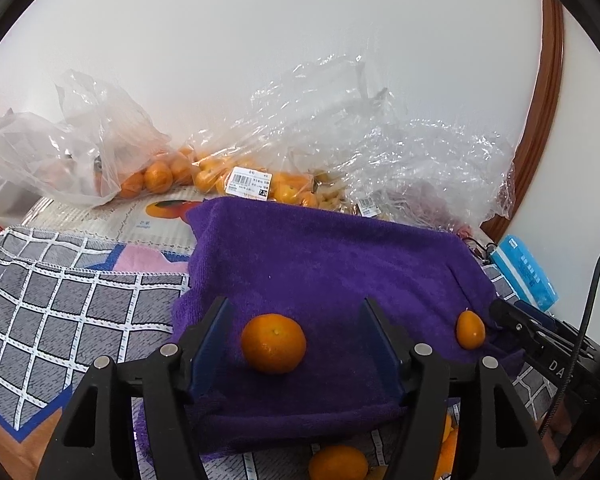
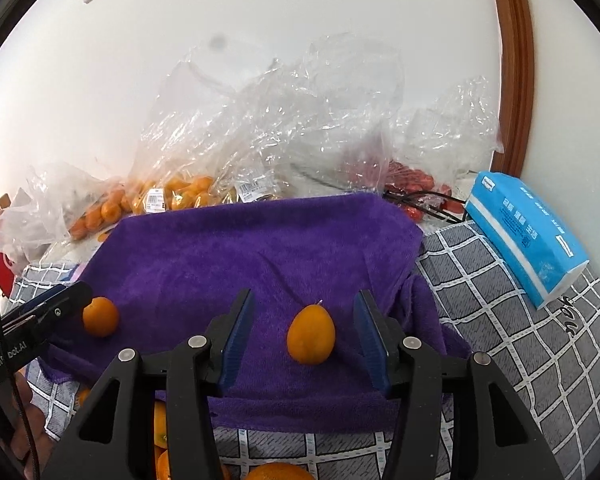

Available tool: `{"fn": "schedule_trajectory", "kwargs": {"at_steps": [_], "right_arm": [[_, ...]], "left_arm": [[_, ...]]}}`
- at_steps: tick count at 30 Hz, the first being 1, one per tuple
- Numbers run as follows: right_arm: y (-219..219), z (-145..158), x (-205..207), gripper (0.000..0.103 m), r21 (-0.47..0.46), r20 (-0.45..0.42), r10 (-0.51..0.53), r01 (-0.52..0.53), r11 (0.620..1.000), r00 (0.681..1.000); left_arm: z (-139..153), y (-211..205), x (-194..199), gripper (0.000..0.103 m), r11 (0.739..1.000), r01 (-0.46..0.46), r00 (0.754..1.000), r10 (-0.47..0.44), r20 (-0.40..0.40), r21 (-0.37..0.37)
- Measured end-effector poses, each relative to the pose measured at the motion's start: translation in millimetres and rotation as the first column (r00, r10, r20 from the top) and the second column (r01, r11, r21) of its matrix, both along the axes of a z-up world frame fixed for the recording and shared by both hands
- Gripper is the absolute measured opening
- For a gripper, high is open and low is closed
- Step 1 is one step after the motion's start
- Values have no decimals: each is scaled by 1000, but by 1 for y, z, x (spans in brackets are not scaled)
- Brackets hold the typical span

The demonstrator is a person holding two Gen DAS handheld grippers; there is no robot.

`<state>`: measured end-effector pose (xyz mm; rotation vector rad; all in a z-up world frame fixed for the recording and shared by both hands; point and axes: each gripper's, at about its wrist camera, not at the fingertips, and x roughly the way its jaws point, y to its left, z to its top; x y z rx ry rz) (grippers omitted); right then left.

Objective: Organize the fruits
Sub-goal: 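Lower both oranges onto the purple towel and open both tools, then grasp a large orange with the right tool while the left tool grasps a yellow-green fruit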

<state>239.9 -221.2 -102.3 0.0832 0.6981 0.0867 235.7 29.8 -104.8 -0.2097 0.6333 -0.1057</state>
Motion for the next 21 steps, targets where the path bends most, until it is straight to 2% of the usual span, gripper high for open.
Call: {"fn": "schedule_trajectory", "kwargs": {"at_steps": [8,14,21], "right_arm": [[-4,3,-21,55,-18,-45,2,-3,1000,999],[-9,-5,-44,58,-31,-72,6,-8,999,997],[-4,-12,-64,58,-30,-101,18,-21,999,995]], "left_arm": [[10,4,-8,64,1000,-16,999,16,28,-16],[29,7,-15,64,1000,-26,998,27,54,-12],[29,14,-27,66,1000,-18,999,18,-27,1]]}}
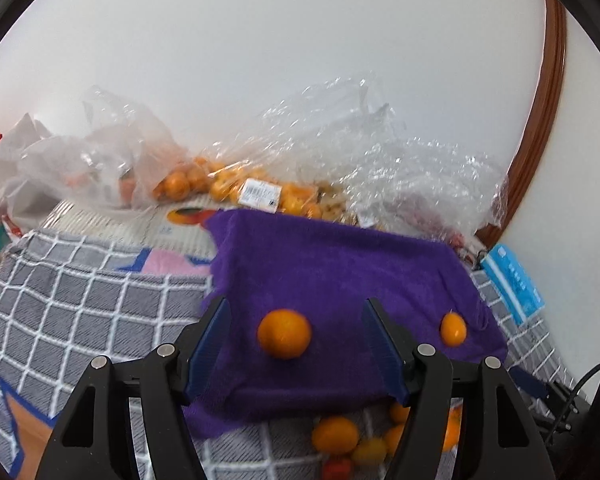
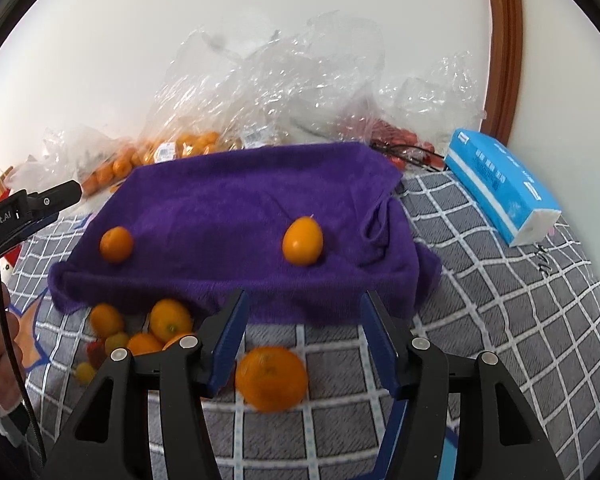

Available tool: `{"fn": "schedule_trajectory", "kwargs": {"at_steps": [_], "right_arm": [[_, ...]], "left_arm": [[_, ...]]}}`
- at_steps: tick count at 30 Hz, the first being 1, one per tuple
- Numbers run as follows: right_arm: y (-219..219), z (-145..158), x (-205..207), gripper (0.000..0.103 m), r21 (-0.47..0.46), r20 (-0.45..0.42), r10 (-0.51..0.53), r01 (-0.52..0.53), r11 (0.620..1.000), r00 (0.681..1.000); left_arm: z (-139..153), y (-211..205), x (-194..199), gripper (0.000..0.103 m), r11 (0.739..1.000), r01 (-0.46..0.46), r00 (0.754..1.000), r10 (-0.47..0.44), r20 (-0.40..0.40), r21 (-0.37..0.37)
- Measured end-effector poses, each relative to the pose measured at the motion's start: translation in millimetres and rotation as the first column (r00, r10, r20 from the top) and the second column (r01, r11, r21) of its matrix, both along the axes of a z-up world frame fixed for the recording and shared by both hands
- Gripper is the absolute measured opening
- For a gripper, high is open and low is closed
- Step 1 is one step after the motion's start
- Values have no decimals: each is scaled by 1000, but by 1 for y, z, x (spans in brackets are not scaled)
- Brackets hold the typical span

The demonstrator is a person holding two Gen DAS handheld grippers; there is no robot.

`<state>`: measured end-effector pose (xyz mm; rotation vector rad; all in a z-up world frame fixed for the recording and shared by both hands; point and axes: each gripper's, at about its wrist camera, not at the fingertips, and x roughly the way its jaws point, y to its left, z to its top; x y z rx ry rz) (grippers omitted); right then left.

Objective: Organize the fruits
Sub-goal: 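Grasp a large orange with the right tool while the left tool grasps a yellow-green fruit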

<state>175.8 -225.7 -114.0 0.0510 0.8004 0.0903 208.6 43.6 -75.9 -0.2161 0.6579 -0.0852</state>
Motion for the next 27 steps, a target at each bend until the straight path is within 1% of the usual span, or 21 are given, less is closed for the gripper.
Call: {"fn": "schedule_trajectory", "kwargs": {"at_steps": [3,9,14,17,23,25,26,27], "right_arm": [[5,-2,-7,58,0,-7,12,-13,1000,1000],[13,-12,-20,58,21,-45,28,-27,999,999],[16,-19,-28,58,-10,-44,16,-16,1000,999],[16,-23,-27,58,-32,-61,0,-2,999,998],[15,-29,-15,57,-31,-92,11,-14,999,996],[17,-32,-10,52,-35,-106,17,-21,999,994],[18,-33,-9,44,-25,-109,26,-29,999,994],[18,-33,-9,43,-22,-108,29,-31,999,994]], "left_arm": [[-1,9,-12,66,1000,-10,1000,10,-8,21],[-6,34,-38,66,999,-26,999,27,-42,22],[-18,42,-49,66,999,-29,997,31,-74,32],[-23,45,-53,66,1000,-27,996,28,-89,16],[-31,33,-59,66,998,55,990,-57,-127,-18],[-35,22,-62,66,993,111,983,-116,-143,-42],[-36,18,-63,66,990,132,979,-137,-148,-45],[-38,12,-65,66,987,155,975,-160,-157,-43]]}}
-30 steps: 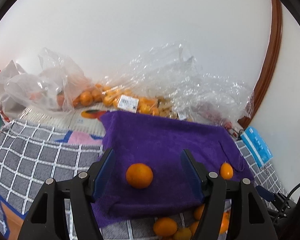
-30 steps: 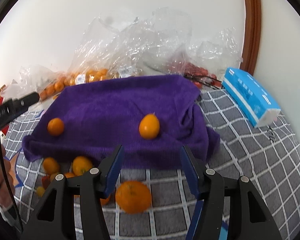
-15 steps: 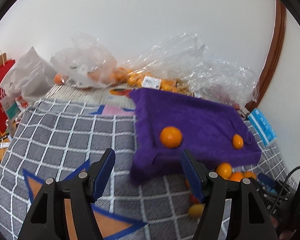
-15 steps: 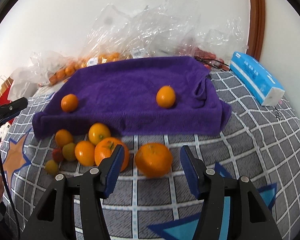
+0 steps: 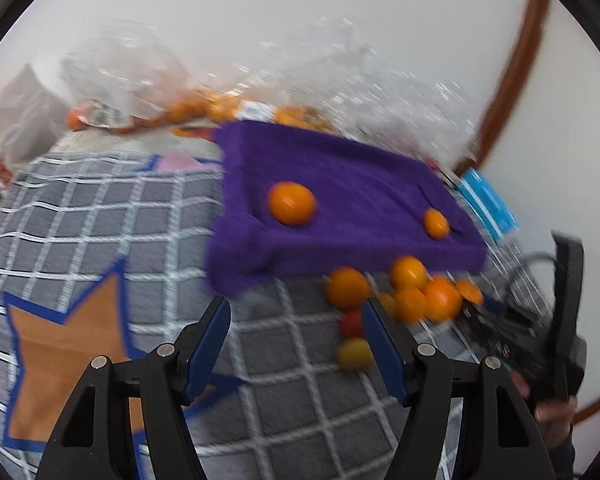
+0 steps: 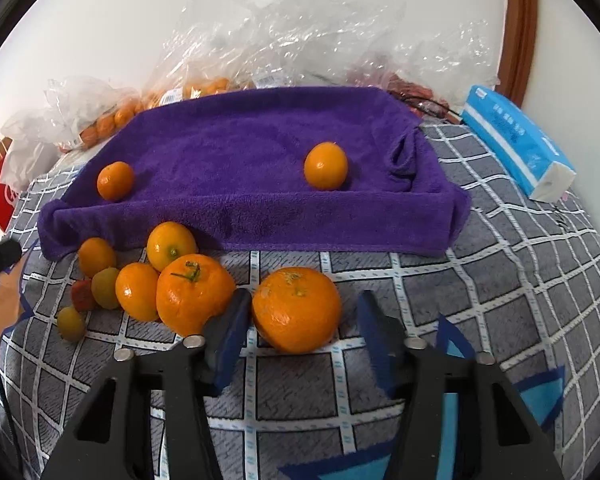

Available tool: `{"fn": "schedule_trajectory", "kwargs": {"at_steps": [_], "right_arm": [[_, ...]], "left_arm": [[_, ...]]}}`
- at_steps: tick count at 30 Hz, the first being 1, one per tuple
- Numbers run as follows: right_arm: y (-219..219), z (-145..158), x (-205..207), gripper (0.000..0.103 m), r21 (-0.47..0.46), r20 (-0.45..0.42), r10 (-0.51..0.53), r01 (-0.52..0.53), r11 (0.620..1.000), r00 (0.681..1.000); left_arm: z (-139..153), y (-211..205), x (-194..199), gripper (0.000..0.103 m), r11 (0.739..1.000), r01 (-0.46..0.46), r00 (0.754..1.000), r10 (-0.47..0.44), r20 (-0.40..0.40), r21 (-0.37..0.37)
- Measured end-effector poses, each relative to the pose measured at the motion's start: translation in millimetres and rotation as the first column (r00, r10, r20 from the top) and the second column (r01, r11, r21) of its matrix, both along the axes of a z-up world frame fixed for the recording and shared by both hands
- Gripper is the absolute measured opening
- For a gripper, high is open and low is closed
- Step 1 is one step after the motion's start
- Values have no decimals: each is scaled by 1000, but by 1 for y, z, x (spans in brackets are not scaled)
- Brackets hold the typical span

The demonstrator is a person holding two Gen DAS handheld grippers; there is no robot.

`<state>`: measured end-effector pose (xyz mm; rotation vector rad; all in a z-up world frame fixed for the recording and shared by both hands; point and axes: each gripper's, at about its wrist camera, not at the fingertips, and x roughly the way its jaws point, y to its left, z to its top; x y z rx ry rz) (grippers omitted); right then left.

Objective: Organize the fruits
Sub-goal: 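Grasp a large orange with the right tool while the left tool grasps a yellow-green fruit, then lift the held fruits off the bed with both tools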

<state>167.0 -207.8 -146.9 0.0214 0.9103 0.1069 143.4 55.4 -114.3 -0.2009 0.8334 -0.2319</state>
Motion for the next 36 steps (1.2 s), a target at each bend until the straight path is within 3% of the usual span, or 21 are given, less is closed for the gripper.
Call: {"fn": "schedule_trajectory", "kwargs": {"at_steps": [5,9,11,13,15,19,33,36], "right_arm": [[-11,3,-5,43,30,15,-20,19,999,1000],[-23,4,-13,43,-6,36,-55,55,998,998],[-29,3,-15,43,6,26,-60,60,998,998],[-34,2,-17,43,25,23,-63,63,998,998],[-35,3,-19,43,31,31,-70,69,997,997],[-35,3,-19,43,30,36,-72,71,997,997],[-34,2,-18,43,21,33,-62,62,998,997],[-33,2,-18,43,16,36,-60,60,998,998]], "left_arm": [[-11,-24,-3,64,998,54,998,-53,-28,26],[-19,-37,-6,60,995,88,995,-86,-46,42],[-23,-42,-6,54,994,95,994,-92,-57,58],[-26,-45,-6,34,993,74,996,-68,-62,91],[-28,-44,-5,25,993,80,995,-74,-73,82],[-20,-35,-10,25,996,57,997,-54,-51,63],[-29,-30,-13,26,991,12,999,-8,-35,136],[-30,-28,-12,26,993,12,999,-8,-37,120]]}}
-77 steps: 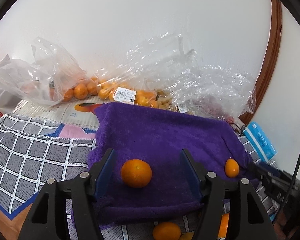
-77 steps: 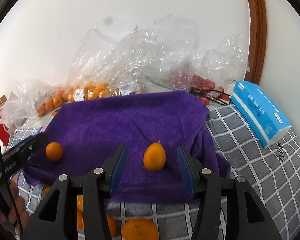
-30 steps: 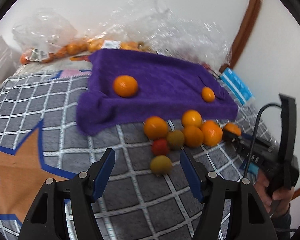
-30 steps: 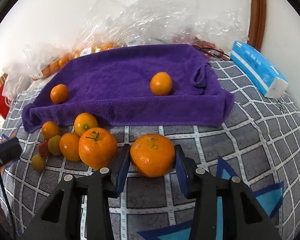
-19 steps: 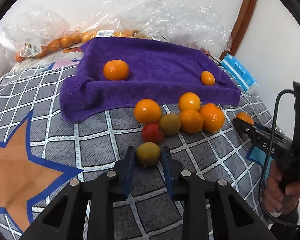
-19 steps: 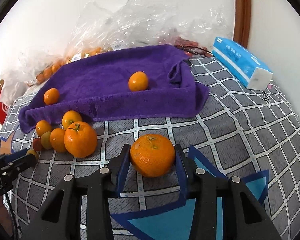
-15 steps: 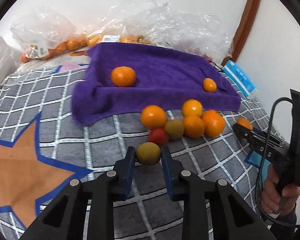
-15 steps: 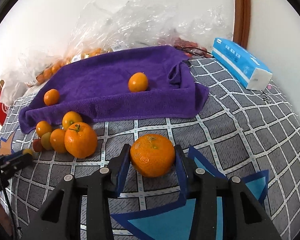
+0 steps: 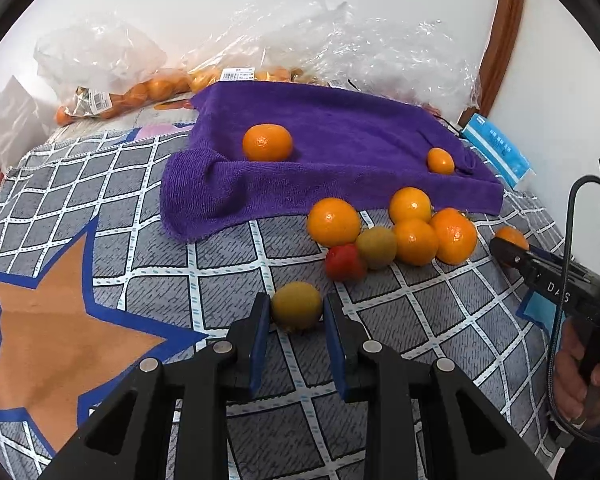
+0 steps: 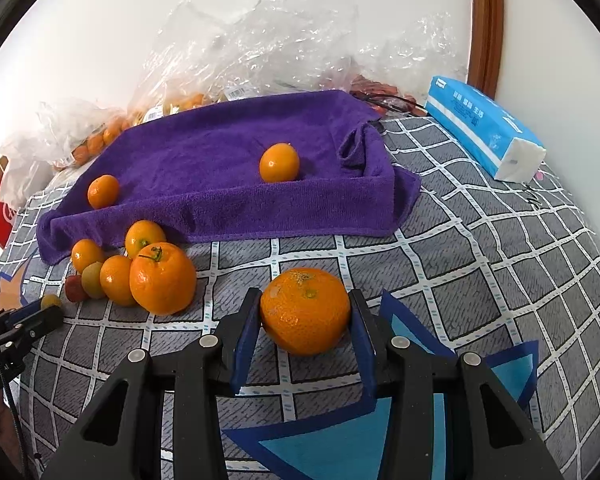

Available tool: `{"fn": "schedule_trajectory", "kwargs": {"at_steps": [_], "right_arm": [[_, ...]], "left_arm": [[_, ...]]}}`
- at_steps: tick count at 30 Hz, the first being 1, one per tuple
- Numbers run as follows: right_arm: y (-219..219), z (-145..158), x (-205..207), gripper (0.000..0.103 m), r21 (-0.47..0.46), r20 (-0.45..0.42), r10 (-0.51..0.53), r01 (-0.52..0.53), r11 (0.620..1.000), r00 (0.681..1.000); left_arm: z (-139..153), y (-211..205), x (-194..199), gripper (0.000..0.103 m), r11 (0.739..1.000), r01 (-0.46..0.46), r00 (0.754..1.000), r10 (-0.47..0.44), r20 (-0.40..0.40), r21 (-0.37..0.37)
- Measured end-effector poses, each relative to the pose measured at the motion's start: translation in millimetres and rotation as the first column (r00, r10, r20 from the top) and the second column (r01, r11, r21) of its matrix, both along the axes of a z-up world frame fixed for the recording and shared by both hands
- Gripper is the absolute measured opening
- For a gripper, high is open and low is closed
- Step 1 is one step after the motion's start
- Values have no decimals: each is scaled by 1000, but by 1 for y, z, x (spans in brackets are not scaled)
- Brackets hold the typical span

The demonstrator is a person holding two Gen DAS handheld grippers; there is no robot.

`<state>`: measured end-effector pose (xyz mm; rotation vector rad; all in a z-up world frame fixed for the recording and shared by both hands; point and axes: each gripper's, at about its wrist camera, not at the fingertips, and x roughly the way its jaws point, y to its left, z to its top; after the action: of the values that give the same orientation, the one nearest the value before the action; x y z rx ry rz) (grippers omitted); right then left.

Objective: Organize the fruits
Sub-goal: 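Lift the held fruits off the bed with both tools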

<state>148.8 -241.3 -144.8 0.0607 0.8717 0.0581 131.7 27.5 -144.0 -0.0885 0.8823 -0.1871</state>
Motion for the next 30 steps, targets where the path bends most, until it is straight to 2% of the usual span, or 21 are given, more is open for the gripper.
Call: {"fn": "schedule_trajectory", "kwargs": {"at_steps": [11,30], "right_arm": [[1,1,-1,43,0,0,2,-2,1000,1000],[-1,0,-1,43,18,4,-4,4,1000,1000]], "left_arm": [[-1,9,1,25,997,-6,1000,5,-4,-75],[-1,14,1,25,993,-9,1000,9,-6,-121]]}}
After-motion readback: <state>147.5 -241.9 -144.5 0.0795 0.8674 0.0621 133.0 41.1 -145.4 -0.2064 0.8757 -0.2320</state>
